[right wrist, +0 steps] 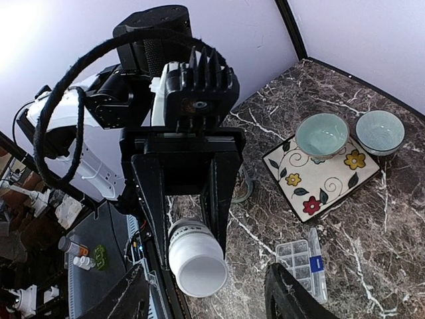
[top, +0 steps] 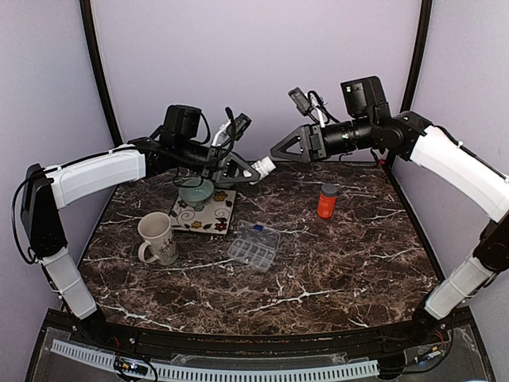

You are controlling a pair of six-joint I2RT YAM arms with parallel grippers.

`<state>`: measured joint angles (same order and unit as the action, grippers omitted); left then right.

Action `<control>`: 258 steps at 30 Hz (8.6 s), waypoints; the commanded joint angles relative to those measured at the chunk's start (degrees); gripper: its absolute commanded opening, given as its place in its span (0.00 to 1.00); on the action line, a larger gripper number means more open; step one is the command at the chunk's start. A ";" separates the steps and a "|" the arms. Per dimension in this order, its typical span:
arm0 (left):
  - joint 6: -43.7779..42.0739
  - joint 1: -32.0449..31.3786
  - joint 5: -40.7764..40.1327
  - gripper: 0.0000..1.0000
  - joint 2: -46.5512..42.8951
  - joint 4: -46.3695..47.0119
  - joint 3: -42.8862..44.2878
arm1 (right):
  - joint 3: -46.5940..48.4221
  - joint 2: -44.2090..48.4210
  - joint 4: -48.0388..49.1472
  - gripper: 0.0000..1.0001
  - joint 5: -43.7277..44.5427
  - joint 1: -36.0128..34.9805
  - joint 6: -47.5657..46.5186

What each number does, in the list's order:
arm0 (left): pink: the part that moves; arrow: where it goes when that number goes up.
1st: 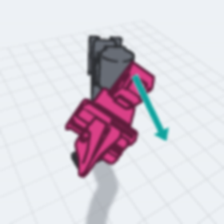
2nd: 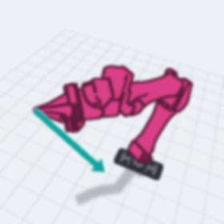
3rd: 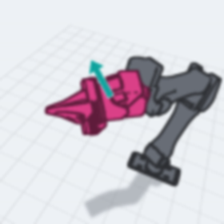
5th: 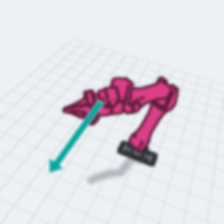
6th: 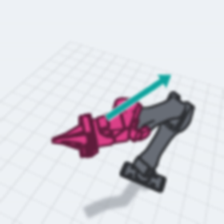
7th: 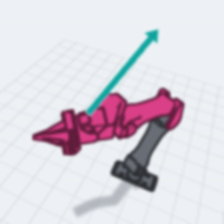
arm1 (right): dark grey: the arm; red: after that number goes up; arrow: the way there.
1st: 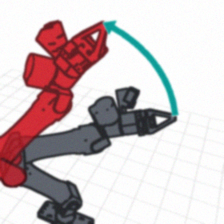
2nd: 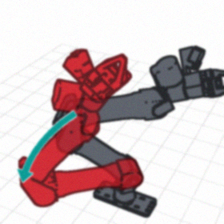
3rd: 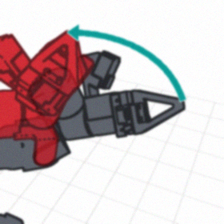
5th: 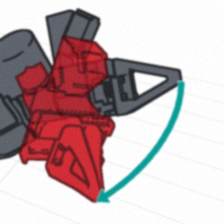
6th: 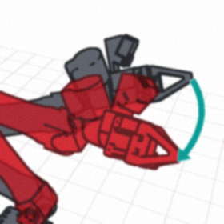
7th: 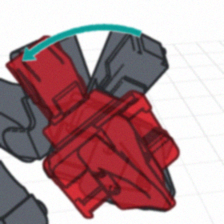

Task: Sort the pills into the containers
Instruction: Screw the lid of the pill bottle onto the pill bottle, then pass from the left arm to the right, then place the pill bottle at the center of the board, then close the lid of the pill container.

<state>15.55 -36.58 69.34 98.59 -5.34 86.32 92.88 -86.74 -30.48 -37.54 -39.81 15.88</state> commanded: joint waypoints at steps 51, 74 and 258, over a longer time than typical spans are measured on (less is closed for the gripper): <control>-25.55 -12.03 -55.77 0.00 -8.76 3.49 -2.87 | 6.52 -10.38 -2.84 0.00 -0.82 -2.80 9.41; -45.69 -24.74 -97.18 0.05 -4.73 28.59 -9.13 | 10.78 -13.33 -6.37 0.00 5.36 -2.22 12.52; -1.16 -15.23 -70.47 0.04 -20.13 1.15 -30.62 | -3.37 -20.40 -0.80 0.30 38.60 0.22 1.16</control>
<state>10.90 -51.05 -0.91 79.85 -1.45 58.37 87.83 -104.84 -33.50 5.02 -37.78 16.60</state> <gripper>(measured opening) 0.087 0.319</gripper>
